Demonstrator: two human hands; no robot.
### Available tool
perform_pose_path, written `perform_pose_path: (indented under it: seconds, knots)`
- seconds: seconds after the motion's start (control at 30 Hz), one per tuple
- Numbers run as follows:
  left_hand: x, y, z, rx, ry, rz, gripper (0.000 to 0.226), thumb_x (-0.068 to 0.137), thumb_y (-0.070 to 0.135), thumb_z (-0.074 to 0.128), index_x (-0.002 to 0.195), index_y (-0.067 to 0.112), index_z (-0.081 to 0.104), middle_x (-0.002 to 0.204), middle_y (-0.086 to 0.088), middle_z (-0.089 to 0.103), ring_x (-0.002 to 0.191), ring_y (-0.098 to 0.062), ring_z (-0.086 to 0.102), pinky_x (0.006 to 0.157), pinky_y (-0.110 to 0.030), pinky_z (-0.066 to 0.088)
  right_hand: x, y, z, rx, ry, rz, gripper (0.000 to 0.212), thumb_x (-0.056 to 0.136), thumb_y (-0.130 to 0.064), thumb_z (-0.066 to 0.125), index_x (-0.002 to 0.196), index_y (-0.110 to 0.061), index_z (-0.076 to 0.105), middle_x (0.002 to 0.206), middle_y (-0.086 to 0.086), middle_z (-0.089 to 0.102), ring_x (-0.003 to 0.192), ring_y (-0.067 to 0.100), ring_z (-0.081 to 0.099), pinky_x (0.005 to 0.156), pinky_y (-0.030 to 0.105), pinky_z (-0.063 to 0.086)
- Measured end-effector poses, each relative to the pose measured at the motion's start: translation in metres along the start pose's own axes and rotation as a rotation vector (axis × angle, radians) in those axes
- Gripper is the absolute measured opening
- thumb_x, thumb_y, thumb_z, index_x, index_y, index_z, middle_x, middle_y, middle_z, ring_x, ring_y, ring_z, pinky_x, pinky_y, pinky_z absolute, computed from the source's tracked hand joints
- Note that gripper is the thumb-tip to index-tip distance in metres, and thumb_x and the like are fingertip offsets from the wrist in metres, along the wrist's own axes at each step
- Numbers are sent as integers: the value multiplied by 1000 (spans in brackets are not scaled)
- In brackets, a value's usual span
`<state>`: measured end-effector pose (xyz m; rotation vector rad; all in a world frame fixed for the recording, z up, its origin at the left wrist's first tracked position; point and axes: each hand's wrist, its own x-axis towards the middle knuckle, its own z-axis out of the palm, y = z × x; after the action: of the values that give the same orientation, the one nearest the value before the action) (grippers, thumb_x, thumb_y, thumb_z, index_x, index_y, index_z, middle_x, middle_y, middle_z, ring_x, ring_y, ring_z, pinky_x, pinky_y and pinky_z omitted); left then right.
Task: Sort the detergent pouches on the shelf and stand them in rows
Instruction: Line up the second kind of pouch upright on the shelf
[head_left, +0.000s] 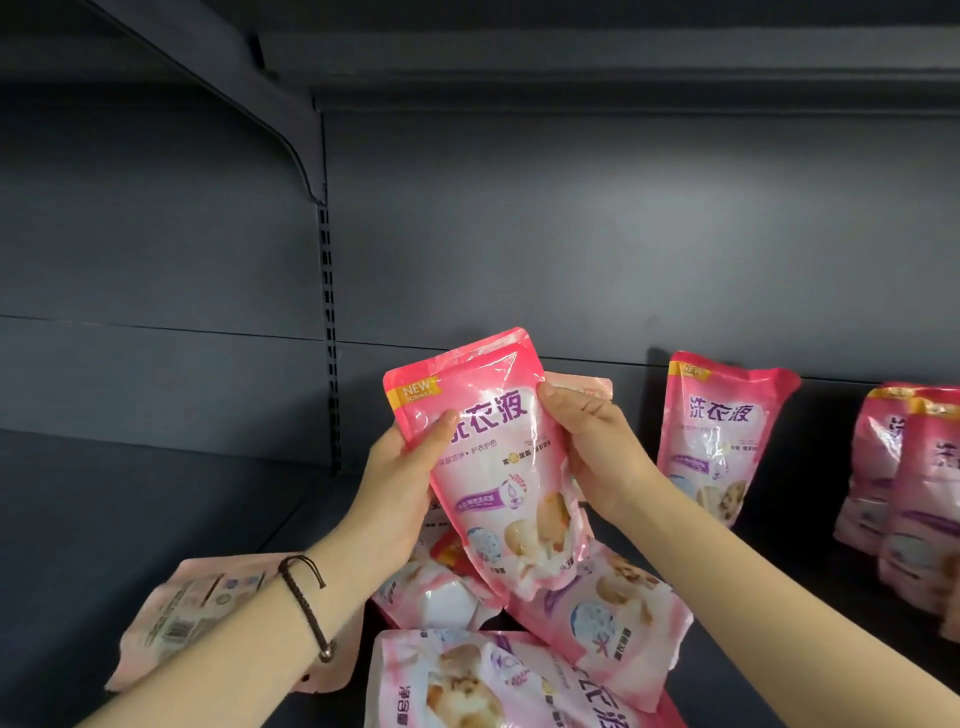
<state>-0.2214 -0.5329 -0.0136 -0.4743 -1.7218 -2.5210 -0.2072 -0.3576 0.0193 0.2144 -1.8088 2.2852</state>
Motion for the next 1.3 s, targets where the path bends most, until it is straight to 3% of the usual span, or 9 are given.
perform_pose_path:
  seconds: [0.13,0.23,0.33,0.53,0.63,0.8,1.03,1.2,1.3]
  knots:
    - [-1,-1,17,10,24,31,33,80,31,66,105,10,67,99,-6,75,89,-20,72,72,-34,60,-11,-8,-7,-29,118,-178,31,97,-16,53,75,-1,68,84,18,66,75,25,60,70,32,52]
    - [7,8,42,61,-6,54,22,84,31,65,90,10,71,90,-4,76,81,-18,72,73,-34,59,-22,-20,-25,-178,220,-325,36,98,-23,53,66,-16,70,75,5,66,69,16,57,65,25,49]
    - [15,9,74,104,-82,52,24,85,36,63,86,14,72,90,-3,76,82,-19,72,77,-36,58,-31,-32,-52,-125,307,-339,36,97,-24,54,66,-18,72,80,11,62,75,20,55,74,34,50]
    - [26,-5,142,92,-166,42,25,89,36,60,87,13,72,90,-1,76,85,-17,71,79,-32,57,-51,-53,-119,-122,326,-402,38,99,-16,51,69,-21,74,69,-7,70,64,4,62,60,19,53]
    - [29,-18,170,73,-183,17,28,89,37,59,95,11,70,96,-1,76,92,-18,71,84,-31,54,-55,-55,-149,-141,330,-396,37,99,-19,51,72,-23,75,77,-1,70,75,14,62,73,31,54]
    - [35,-37,203,104,-242,-17,25,90,36,58,95,14,70,96,1,76,90,-13,71,78,-27,54,-53,-51,-185,-87,402,-362,28,99,-21,51,79,-17,71,76,-5,69,70,7,61,63,20,50]
    - [38,-79,215,271,-180,-72,39,94,34,55,94,-4,65,101,-15,72,93,-25,64,98,-45,49,-43,-21,-213,-91,459,-212,26,100,-21,48,80,-15,65,74,-6,66,69,6,59,63,20,47]
    - [40,-85,203,332,-211,-101,19,89,34,61,95,16,67,99,2,73,90,-9,68,69,-23,57,-45,-12,-215,-175,413,-172,16,99,-27,51,93,-17,62,84,-9,68,73,0,66,59,13,50]
    - [32,-88,187,520,-333,-179,21,85,27,69,104,24,61,103,5,70,94,-7,66,67,-20,55,-52,-6,-212,-231,381,-19,22,93,-33,61,112,-25,55,101,-7,68,89,7,68,64,20,54]
